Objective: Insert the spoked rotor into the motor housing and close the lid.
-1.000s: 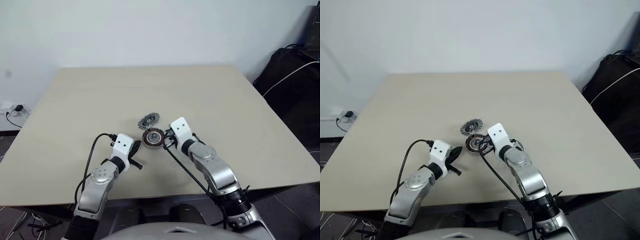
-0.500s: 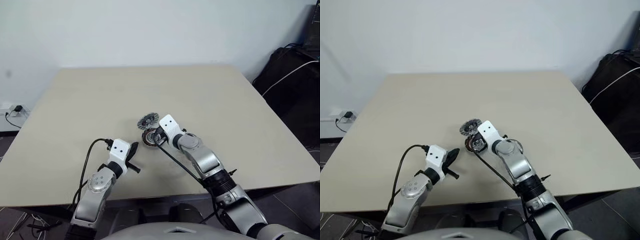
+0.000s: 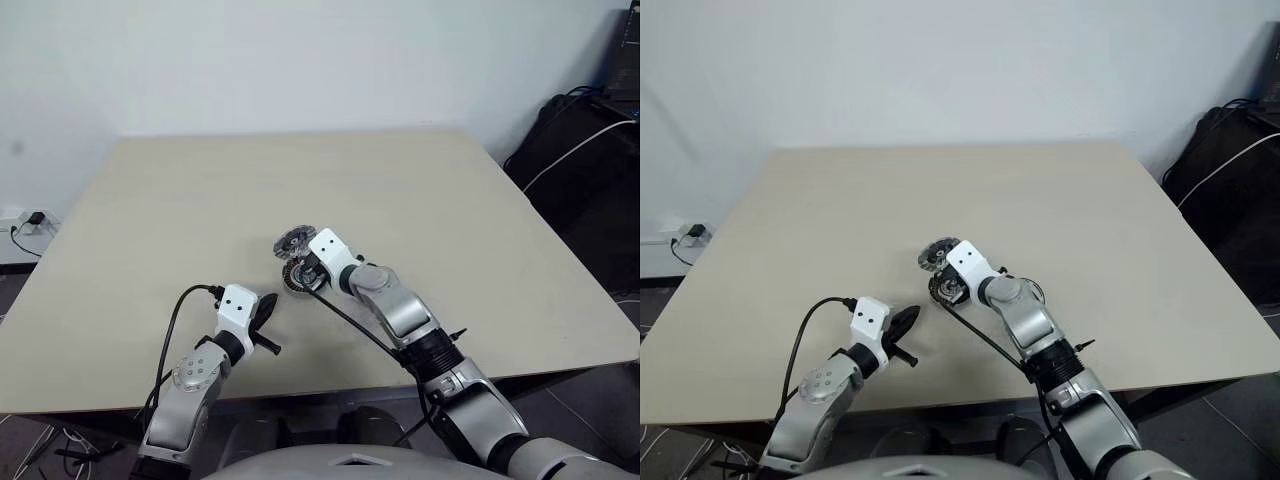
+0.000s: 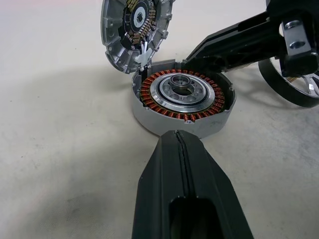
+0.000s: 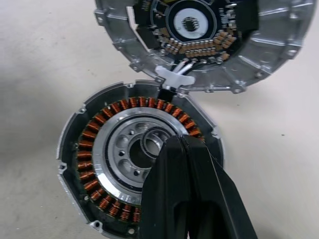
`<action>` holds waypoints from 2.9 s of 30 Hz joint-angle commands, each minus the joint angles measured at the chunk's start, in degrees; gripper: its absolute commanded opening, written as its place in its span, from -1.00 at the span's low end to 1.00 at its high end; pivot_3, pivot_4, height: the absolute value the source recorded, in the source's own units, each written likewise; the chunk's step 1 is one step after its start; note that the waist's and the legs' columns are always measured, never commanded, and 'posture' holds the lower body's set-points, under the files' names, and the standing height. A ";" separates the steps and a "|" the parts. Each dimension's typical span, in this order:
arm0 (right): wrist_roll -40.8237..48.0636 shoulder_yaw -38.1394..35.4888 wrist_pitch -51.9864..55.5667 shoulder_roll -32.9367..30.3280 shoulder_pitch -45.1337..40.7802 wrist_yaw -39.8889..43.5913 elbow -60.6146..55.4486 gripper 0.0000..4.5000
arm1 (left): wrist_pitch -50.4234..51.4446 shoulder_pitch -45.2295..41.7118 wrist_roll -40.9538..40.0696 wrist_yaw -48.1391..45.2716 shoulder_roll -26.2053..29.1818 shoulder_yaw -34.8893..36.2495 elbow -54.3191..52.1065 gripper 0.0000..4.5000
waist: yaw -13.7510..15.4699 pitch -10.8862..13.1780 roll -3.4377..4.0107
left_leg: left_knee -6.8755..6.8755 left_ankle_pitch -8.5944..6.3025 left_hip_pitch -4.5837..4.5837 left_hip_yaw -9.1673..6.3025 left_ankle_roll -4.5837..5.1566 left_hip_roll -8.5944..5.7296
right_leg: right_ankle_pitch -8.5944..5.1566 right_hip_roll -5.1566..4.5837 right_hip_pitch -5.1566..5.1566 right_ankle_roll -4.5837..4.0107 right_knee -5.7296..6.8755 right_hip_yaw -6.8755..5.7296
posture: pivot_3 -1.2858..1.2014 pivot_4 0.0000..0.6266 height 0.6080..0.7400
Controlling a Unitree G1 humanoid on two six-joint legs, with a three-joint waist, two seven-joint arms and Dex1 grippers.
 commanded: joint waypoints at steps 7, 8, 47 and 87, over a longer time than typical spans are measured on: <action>-1.27 0.57 -2.48 1.26 -3.91 1.41 2.94 -0.99 | 0.34 -0.58 -1.01 -0.10 -0.69 -0.61 -2.22 -1.00 | 0.01 0.00 0.01 | 0.00 0.00 0.00 0.00 -0.01 0.00 | 0.00 0.00 -0.02 0.00 0.01 0.00 | 0.03 -1.00 1.00; -1.36 0.68 -2.58 1.35 -4.06 1.66 3.41 -0.99 | 0.40 -0.60 -1.07 -0.05 -0.75 -0.65 -2.23 -1.00 | -0.01 0.01 0.01 | -0.01 0.00 0.00 -0.01 -0.01 0.00 | 0.00 0.00 -0.02 0.00 0.00 0.00 | 0.03 -1.00 1.00; -5.30 5.28 1.28 -3.19 -4.52 9.73 0.67 -0.99 | -0.03 -1.43 -0.96 0.98 -1.31 -1.79 -1.80 -1.00 | 0.04 0.02 0.03 | -0.06 -0.01 -0.01 -0.03 0.00 0.01 | -0.02 -0.05 -0.06 -0.03 -0.02 -0.04 | 0.03 -1.00 1.00; -3.35 1.23 -3.65 2.39 -3.89 3.07 5.68 -0.99 | 0.23 -1.77 -1.10 0.40 -0.41 -1.84 -1.70 -1.00 | 0.05 0.12 0.07 | -0.13 -0.01 -0.03 -0.05 0.00 0.01 | -0.13 -0.05 -0.08 -0.20 -0.06 -0.06 | 0.03 -1.00 1.00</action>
